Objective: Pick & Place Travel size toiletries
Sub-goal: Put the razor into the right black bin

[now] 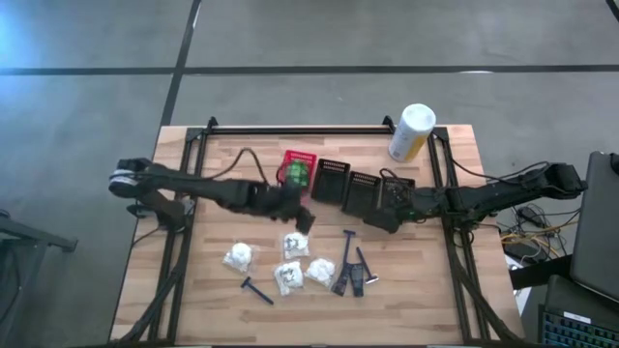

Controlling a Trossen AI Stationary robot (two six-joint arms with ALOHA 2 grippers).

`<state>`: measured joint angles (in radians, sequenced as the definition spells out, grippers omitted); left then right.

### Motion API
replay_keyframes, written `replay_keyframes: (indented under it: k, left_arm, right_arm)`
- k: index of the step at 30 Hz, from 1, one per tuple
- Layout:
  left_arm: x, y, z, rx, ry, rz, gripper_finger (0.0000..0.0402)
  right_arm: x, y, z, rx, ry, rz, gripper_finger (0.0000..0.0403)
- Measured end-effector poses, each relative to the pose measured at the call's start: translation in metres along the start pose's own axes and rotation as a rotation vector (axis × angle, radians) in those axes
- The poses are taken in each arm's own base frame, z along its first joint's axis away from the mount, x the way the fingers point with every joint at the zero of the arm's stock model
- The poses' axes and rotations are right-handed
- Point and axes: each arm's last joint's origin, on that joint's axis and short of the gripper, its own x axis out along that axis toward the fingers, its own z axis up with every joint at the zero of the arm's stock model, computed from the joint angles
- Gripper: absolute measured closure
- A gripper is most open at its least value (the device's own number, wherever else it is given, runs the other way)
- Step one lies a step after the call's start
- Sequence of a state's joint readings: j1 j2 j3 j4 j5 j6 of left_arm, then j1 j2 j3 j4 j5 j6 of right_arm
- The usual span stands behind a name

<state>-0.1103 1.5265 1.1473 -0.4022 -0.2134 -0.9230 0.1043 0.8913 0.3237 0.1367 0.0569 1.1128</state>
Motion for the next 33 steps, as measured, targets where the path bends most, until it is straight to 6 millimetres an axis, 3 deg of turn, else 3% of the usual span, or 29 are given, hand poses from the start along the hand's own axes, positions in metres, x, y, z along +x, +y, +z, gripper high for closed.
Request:
replay_keyframes:
  k: [4,8,17,21,29,33]
  left_arm:
    - [-0.005,-0.014,-0.02,0.052,0.034,-0.035,0.0147]
    - [-0.007,-0.017,-0.028,0.054,0.046,-0.033,0.0147]
    - [-0.008,0.001,-0.037,0.116,0.152,0.135,0.0147]
    - [-0.01,0.008,-0.041,0.194,0.205,0.195,0.0147]
    - [-0.014,0.012,-0.049,0.319,0.283,0.235,0.0147]
    - [-0.015,0.014,-0.05,0.393,0.308,0.248,0.0147]
  right_arm:
    - [0.0,-0.005,-0.007,0.054,0.102,-0.042,0.0039]
    - [-0.002,-0.009,-0.017,0.128,0.177,-0.101,0.0039]
    - [0.005,-0.002,-0.041,0.259,0.179,-0.206,0.0039]
    - [0.021,0.012,-0.044,0.27,0.16,-0.267,0.0039]
    - [0.056,0.032,-0.048,0.198,0.25,-0.593,0.0039]
    - [0.075,0.041,-0.052,0.167,0.31,-0.641,0.0039]
